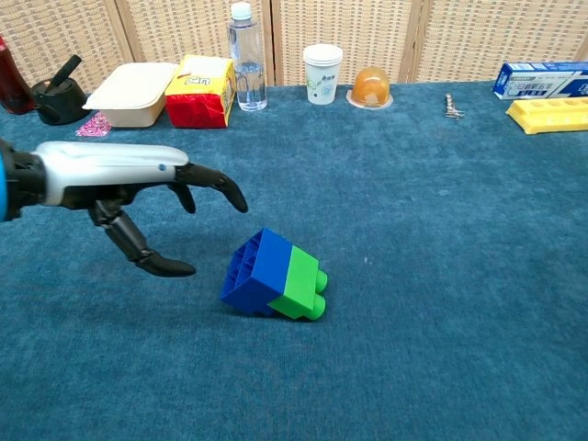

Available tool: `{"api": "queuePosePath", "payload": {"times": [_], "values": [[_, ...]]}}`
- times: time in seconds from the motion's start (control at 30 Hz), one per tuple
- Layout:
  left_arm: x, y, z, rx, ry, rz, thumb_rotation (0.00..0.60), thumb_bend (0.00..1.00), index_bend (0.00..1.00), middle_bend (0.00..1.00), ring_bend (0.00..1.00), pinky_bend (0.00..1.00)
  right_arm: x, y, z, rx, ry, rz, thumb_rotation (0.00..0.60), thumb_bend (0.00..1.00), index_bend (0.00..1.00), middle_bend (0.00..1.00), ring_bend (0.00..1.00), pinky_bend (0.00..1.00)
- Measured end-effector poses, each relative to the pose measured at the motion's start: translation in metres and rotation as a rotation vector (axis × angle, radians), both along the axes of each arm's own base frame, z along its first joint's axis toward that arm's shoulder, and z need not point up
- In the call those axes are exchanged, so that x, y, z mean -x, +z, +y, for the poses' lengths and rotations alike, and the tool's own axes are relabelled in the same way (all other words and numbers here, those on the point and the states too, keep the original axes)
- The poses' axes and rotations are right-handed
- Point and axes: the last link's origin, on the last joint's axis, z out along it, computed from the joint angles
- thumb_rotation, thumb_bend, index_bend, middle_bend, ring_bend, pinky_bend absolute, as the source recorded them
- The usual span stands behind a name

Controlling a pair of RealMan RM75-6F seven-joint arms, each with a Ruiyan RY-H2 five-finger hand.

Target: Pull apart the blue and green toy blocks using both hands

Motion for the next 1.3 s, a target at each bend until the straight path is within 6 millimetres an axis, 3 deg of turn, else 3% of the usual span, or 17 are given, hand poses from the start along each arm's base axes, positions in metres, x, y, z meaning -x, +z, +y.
{"api": "queuePosePath", "payload": {"times": [0.63, 1.0, 1.3], "values": [[-0.032, -0.043, 0.007, 0.022, -0.016, 0.068, 0.478, 0.30, 0.22, 0.19, 0.09, 0.26, 0.008, 0.008, 0.007, 0.030, -0.018, 0.001, 0.600, 0.26, 0.38, 0.41, 0.43, 0.32], [-0.037, -0.060, 0.010, -0.009, -0.014, 0.109, 0.485, 0.36, 0.48, 0.32, 0.26, 0.40, 0.012, 0.014, 0.009, 0.044, -0.043, 0.004, 0.600, 0.26, 0.38, 0.41, 0.43, 0.32], [-0.043, -0.068, 0.012, -0.046, -0.002, 0.092, 0.494, 0.38, 0.55, 0.37, 0.32, 0.44, 0.012, 0.014, 0.010, 0.041, -0.051, 0.001, 0.600, 0.26, 0.38, 0.41, 0.43, 0.32]]}}
